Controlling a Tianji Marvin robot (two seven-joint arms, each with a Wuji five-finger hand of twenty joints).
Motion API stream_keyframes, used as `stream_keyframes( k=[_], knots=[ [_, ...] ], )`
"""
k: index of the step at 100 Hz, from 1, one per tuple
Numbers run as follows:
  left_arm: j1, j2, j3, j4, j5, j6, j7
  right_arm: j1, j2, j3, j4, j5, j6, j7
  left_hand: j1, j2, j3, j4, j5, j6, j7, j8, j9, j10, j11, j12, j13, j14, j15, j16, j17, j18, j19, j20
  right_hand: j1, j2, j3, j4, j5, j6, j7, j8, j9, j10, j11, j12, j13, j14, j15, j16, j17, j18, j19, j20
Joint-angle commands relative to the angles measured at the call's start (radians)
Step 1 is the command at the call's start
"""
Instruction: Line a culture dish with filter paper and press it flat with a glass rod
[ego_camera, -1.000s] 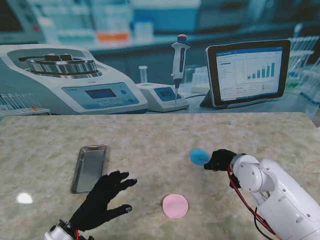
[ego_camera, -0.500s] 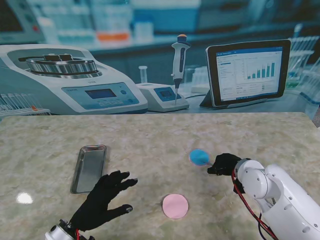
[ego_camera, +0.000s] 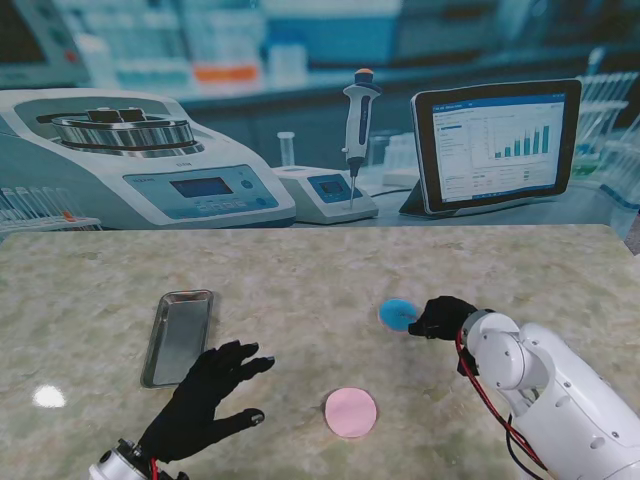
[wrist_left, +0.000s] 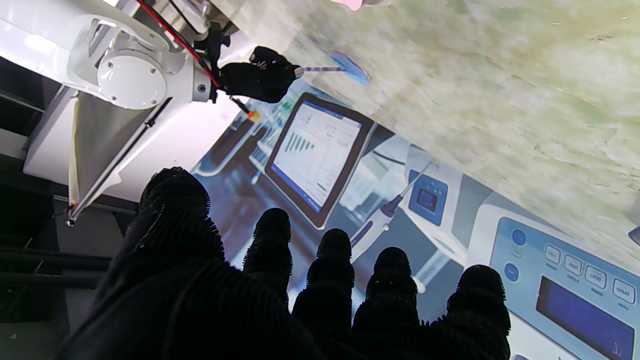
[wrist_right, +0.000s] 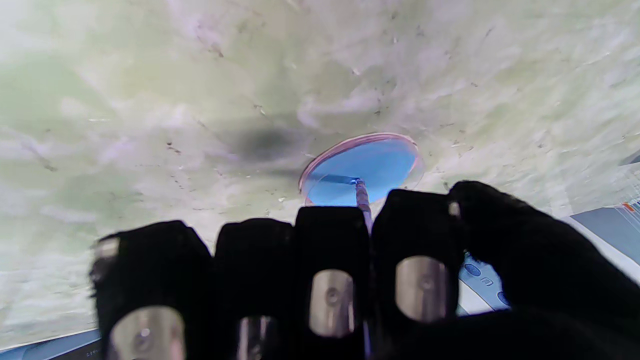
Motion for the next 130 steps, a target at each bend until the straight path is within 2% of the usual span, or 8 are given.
stream_keyframes(
  k=[1,20,60,78,94,130],
  knots=[
    [0.008,-0.001,-0.003,-0.007,-0.003,0.000,-0.005,0.001,-0.004,-0.008,0.006,-0.001,0.012,0.020,-0.003,0.034,-0.026,0.024,-0.024,-0.039,0.008,0.005,-0.039,-0.036,-0.021,-0.017,-0.028,-0.034,-0.018,-0.017,-0.003,-0.036,-0.051,-0.033,-0.017,0.042,0.002,0.019,0.070,0.100,0.057,0.008,0.067,-0.035,0.164,0.021,0.025,-0.163,0.103,0.032,0.040,0.000,0.310,0.022],
    [0.010,-0.001,-0.006,-0.007,-0.005,0.000,-0.006,-0.010,0.004,-0.008,-0.004,-0.013,0.028,0.062,-0.004,0.035,-0.026,0.023,-0.024,-0.040,0.008,0.005,-0.038,-0.035,-0.021,-0.017,-0.028,-0.034,-0.018,-0.018,-0.002,-0.036,-0.052,-0.034,-0.014,0.045,-0.001,0.017,0.070,0.100,0.057,0.008,0.067,-0.035,0.164,0.021,0.025,-0.166,0.103,0.032,0.041,-0.003,0.310,0.021],
    [0.009,-0.002,-0.001,-0.007,-0.006,-0.004,-0.003,-0.086,0.012,0.062,-0.075,-0.044,0.016,0.107,-0.004,0.034,-0.026,0.024,-0.024,-0.040,0.008,0.005,-0.038,-0.034,-0.021,-0.017,-0.027,-0.034,-0.018,-0.018,-0.002,-0.036,-0.052,-0.035,-0.012,0.048,-0.007,0.020,0.070,0.099,0.056,0.008,0.067,-0.035,0.164,0.021,0.025,-0.170,0.103,0.034,0.041,-0.005,0.310,0.023],
    [0.008,-0.001,0.002,-0.008,-0.006,-0.005,-0.003,-0.100,0.006,0.078,-0.082,-0.029,0.000,0.072,-0.003,0.034,-0.026,0.024,-0.025,-0.038,0.008,0.005,-0.038,-0.034,-0.021,-0.017,-0.028,-0.033,-0.018,-0.018,-0.002,-0.037,-0.052,-0.035,-0.013,0.045,-0.006,0.021,0.070,0.098,0.056,0.008,0.067,-0.035,0.164,0.021,0.025,-0.169,0.102,0.034,0.041,-0.005,0.310,0.022],
    [0.007,-0.001,0.002,-0.009,-0.006,-0.001,-0.004,-0.114,-0.005,0.093,-0.092,-0.005,-0.022,0.013,-0.002,0.035,-0.026,0.024,-0.024,-0.032,0.008,0.005,-0.036,-0.035,-0.018,-0.015,-0.027,-0.034,-0.017,-0.017,-0.002,-0.037,-0.052,-0.035,-0.015,0.044,-0.002,0.021,0.070,0.097,0.055,0.008,0.067,-0.035,0.164,0.021,0.025,-0.166,0.103,0.034,0.040,-0.003,0.310,0.023],
    [0.004,-0.003,0.003,-0.011,-0.017,0.006,-0.003,-0.180,-0.020,0.146,-0.182,0.056,-0.053,-0.044,0.002,0.036,-0.025,0.023,-0.018,-0.035,0.021,0.012,-0.033,-0.033,-0.010,-0.010,-0.027,-0.034,-0.013,-0.011,-0.002,-0.038,-0.048,-0.031,-0.016,0.042,0.003,0.019,0.070,0.097,0.055,0.009,0.067,-0.035,0.164,0.021,0.025,-0.164,0.104,0.034,0.040,0.001,0.310,0.025]
  ],
)
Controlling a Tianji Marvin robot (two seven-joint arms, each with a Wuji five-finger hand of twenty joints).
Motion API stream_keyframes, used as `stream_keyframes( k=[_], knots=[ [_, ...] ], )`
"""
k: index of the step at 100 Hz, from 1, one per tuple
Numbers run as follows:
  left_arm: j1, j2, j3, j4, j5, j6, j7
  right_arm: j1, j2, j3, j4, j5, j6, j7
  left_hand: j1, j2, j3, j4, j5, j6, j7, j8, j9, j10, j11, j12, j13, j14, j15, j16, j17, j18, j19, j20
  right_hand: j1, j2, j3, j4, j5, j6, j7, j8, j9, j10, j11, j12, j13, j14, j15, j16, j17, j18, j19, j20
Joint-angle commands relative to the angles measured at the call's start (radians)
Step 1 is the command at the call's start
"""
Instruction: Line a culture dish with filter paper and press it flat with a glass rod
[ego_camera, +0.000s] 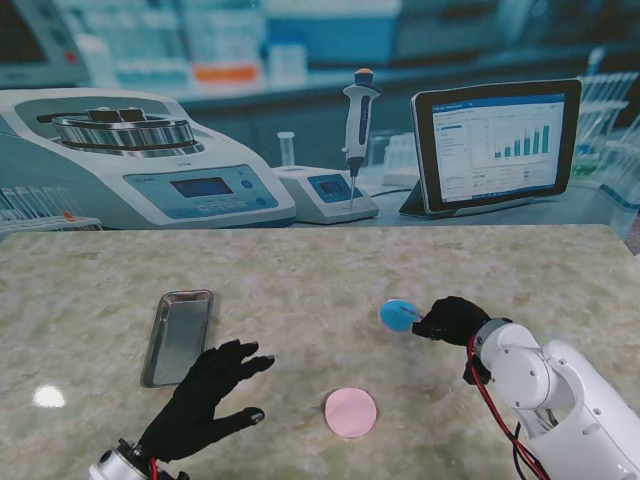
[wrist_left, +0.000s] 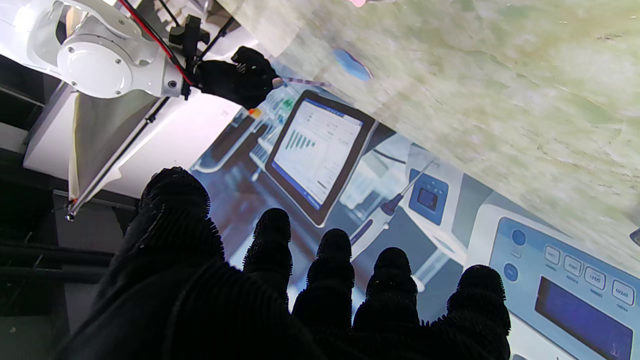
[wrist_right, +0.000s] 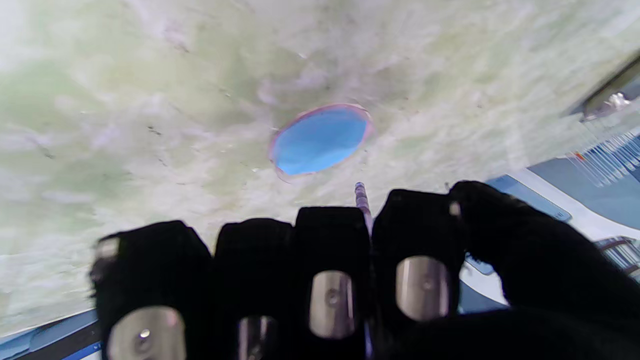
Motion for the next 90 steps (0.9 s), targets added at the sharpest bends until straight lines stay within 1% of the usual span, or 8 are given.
stream_keyframes(
  k=[1,28,47,80,84,86,90],
  knots=[
    [0.004,-0.002,0.000,-0.007,-0.005,0.003,-0.002,-0.022,-0.007,0.002,-0.026,0.012,-0.010,-0.009,0.003,0.036,-0.025,0.024,-0.018,-0.032,0.022,0.012,-0.033,-0.033,-0.009,-0.010,-0.027,-0.034,-0.013,-0.004,-0.002,-0.038,-0.048,-0.031,-0.016,0.041,0.003,0.019,0.070,0.101,0.056,0.008,0.067,-0.035,0.160,0.016,0.025,-0.163,0.104,0.034,0.040,0.001,0.310,0.025],
    [0.005,-0.002,-0.011,-0.011,-0.033,-0.006,-0.019,-0.084,-0.019,0.016,-0.103,0.077,-0.059,-0.060,0.008,0.035,-0.025,0.023,-0.012,-0.033,0.043,0.023,-0.030,-0.034,0.000,-0.004,-0.028,-0.032,-0.008,0.007,-0.003,-0.038,-0.037,-0.018,-0.015,0.038,0.005,0.018,0.070,0.102,0.056,0.008,0.067,-0.035,0.160,0.016,0.025,-0.161,0.104,0.035,0.039,0.005,0.310,0.027],
    [0.009,-0.003,-0.019,-0.016,-0.042,-0.007,-0.022,-0.126,-0.022,0.016,-0.153,0.105,-0.108,-0.078,0.009,0.034,-0.025,0.024,-0.013,-0.033,0.049,0.027,-0.029,-0.034,0.004,-0.004,-0.028,-0.031,-0.008,0.013,-0.005,-0.037,-0.033,-0.010,-0.016,0.039,0.006,0.016,0.070,0.103,0.056,0.008,0.067,-0.035,0.160,0.016,0.025,-0.161,0.104,0.035,0.039,0.006,0.310,0.029],
    [0.007,-0.001,-0.025,-0.026,-0.073,-0.013,-0.048,-0.164,-0.018,-0.001,-0.214,0.176,-0.173,-0.057,0.015,0.022,-0.025,0.023,-0.012,-0.032,0.052,0.029,-0.027,-0.034,0.009,-0.003,-0.023,-0.031,-0.008,0.018,-0.005,-0.038,-0.024,0.005,-0.013,0.039,0.005,0.015,0.070,0.103,0.056,0.008,0.067,-0.035,0.160,0.016,0.025,-0.160,0.104,0.036,0.039,0.007,0.310,0.030],
    [0.005,-0.001,-0.026,-0.026,-0.073,-0.019,-0.049,-0.166,-0.016,-0.007,-0.220,0.182,-0.182,-0.051,0.016,0.018,-0.025,0.023,-0.011,-0.032,0.053,0.030,-0.026,-0.035,0.010,-0.003,-0.018,-0.030,-0.007,0.019,-0.004,-0.037,-0.018,0.012,-0.014,0.039,0.005,0.015,0.070,0.103,0.056,0.008,0.067,-0.035,0.160,0.016,0.025,-0.160,0.104,0.036,0.039,0.007,0.310,0.030],
    [0.004,0.000,-0.027,-0.026,-0.073,-0.023,-0.050,-0.167,-0.016,-0.010,-0.222,0.183,-0.187,-0.048,0.017,0.014,-0.024,0.022,-0.012,-0.032,0.056,0.031,-0.026,-0.036,0.013,-0.003,-0.016,-0.028,-0.007,0.020,-0.011,-0.037,-0.003,0.034,-0.014,0.039,0.005,0.015,0.070,0.103,0.056,0.008,0.067,-0.035,0.160,0.016,0.025,-0.160,0.104,0.036,0.039,0.007,0.310,0.030],
    [0.002,0.000,-0.028,-0.026,-0.075,-0.031,-0.053,-0.168,-0.014,-0.016,-0.227,0.184,-0.197,-0.044,0.020,0.005,-0.024,0.021,-0.011,-0.033,0.058,0.032,-0.023,-0.036,0.016,-0.002,-0.011,-0.029,-0.006,0.021,-0.010,-0.037,0.005,0.046,-0.013,0.038,0.005,0.015,0.070,0.103,0.056,0.008,0.067,-0.035,0.160,0.016,0.025,-0.161,0.104,0.035,0.039,0.007,0.310,0.030]
  ],
)
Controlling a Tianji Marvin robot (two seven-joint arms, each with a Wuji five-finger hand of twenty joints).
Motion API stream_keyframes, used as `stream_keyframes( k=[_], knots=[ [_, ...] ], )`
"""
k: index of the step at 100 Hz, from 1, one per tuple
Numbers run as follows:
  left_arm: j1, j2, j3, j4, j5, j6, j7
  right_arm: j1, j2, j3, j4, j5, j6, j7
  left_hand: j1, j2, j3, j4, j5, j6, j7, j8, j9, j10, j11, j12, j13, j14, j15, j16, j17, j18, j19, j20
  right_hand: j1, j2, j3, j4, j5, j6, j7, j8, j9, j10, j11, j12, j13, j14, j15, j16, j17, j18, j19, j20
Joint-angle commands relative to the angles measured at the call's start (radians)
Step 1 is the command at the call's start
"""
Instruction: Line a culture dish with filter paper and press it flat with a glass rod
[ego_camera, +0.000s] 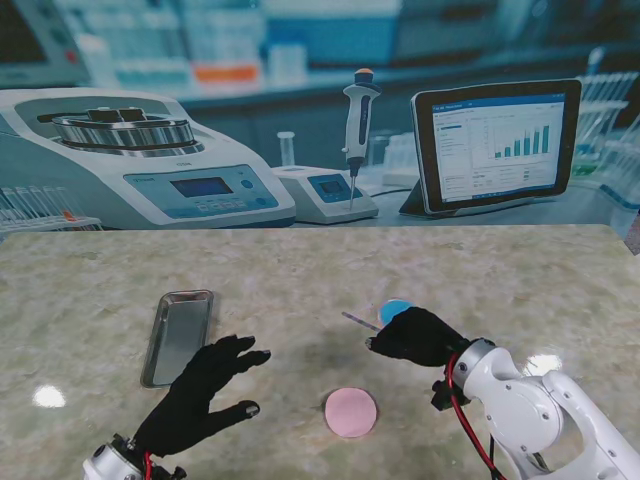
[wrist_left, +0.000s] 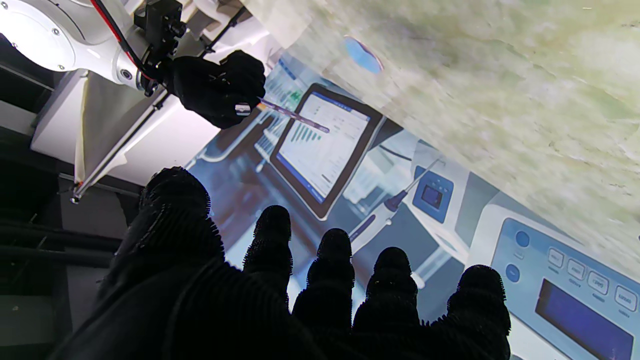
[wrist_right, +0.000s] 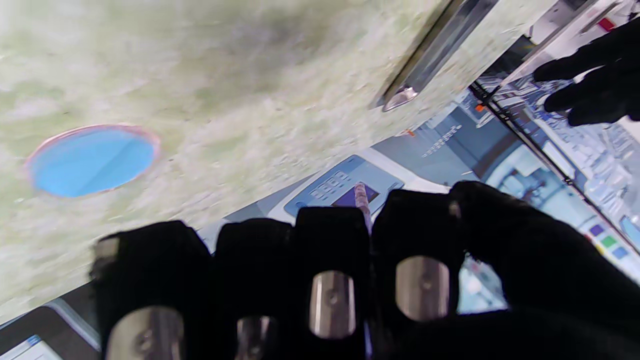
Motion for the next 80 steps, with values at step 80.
stream_keyframes(
  k=[80],
  knots=[
    [-0.057,0.017,0.010,0.003,0.171,-0.090,0.009,0.020,0.029,-0.123,-0.105,0.128,-0.101,0.138,-0.125,-0.268,0.518,-0.022,-0.102,-0.042,0.129,0.066,0.014,-0.036,0.172,0.053,0.102,-0.012,0.103,0.116,0.084,-0.039,0.237,0.296,-0.009,0.047,-0.006,0.015,0.070,0.100,0.056,0.008,0.066,-0.035,0.160,0.016,0.025,-0.164,0.103,0.034,0.040,0.001,0.310,0.026]
  ],
)
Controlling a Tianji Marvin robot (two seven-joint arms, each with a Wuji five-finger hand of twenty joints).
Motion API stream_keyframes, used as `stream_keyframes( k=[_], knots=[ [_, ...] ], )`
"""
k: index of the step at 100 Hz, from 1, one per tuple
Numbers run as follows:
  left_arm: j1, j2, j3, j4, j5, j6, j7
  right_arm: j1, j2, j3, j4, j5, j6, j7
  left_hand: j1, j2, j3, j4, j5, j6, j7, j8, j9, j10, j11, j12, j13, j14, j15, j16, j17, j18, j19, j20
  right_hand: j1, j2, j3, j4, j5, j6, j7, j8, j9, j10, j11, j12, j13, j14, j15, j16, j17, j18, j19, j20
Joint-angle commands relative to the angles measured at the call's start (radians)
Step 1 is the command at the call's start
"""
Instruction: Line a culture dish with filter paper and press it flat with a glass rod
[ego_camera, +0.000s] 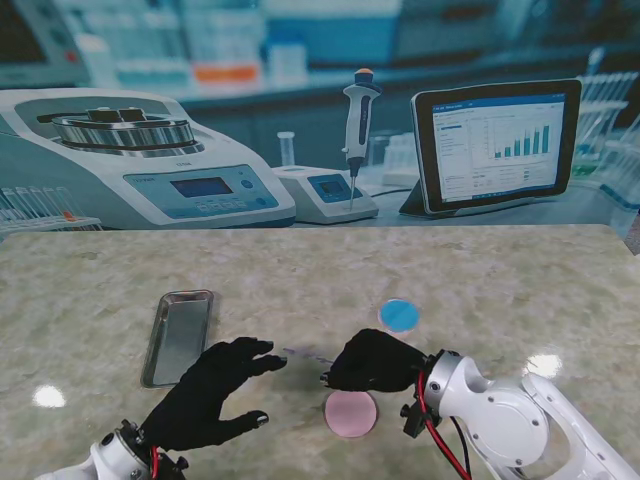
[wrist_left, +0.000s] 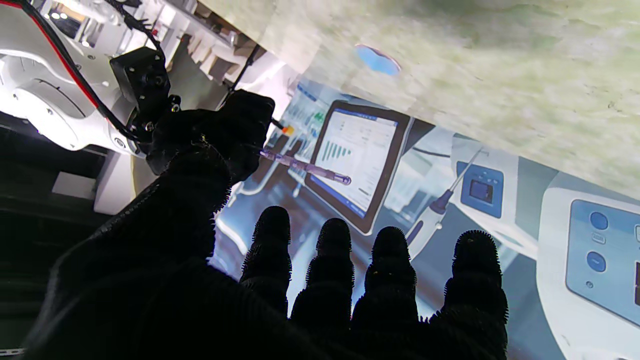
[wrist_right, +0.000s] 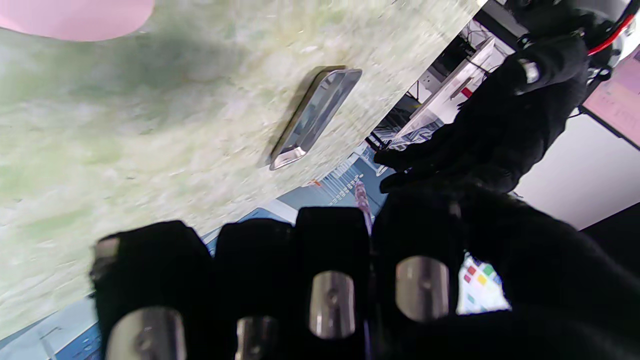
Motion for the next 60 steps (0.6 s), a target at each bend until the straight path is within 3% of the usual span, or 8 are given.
stream_keyframes(
  k=[1,60],
  knots=[
    [-0.002,0.003,0.007,-0.003,0.002,0.002,0.000,0.003,0.001,-0.014,-0.021,0.008,-0.004,0.015,-0.023,-0.025,0.031,-0.020,-0.039,-0.042,0.016,0.016,0.012,-0.036,0.018,0.014,0.021,-0.012,0.014,0.011,-0.005,-0.038,0.049,0.022,-0.010,0.046,-0.007,0.015,0.070,0.100,0.056,0.008,0.066,-0.035,0.160,0.016,0.025,-0.164,0.102,0.034,0.040,0.001,0.310,0.026],
    [-0.046,0.003,0.042,0.010,0.042,0.043,0.034,0.080,0.011,-0.113,-0.031,0.064,0.000,0.058,0.019,-0.029,0.057,-0.021,0.027,-0.028,0.104,0.058,0.053,-0.028,0.071,0.043,0.043,-0.001,0.146,0.038,0.000,-0.030,0.174,0.012,-0.008,0.051,-0.016,0.013,0.070,0.100,0.055,0.008,0.066,-0.035,0.159,0.016,0.025,-0.167,0.102,0.032,0.040,-0.002,0.310,0.023]
  ],
)
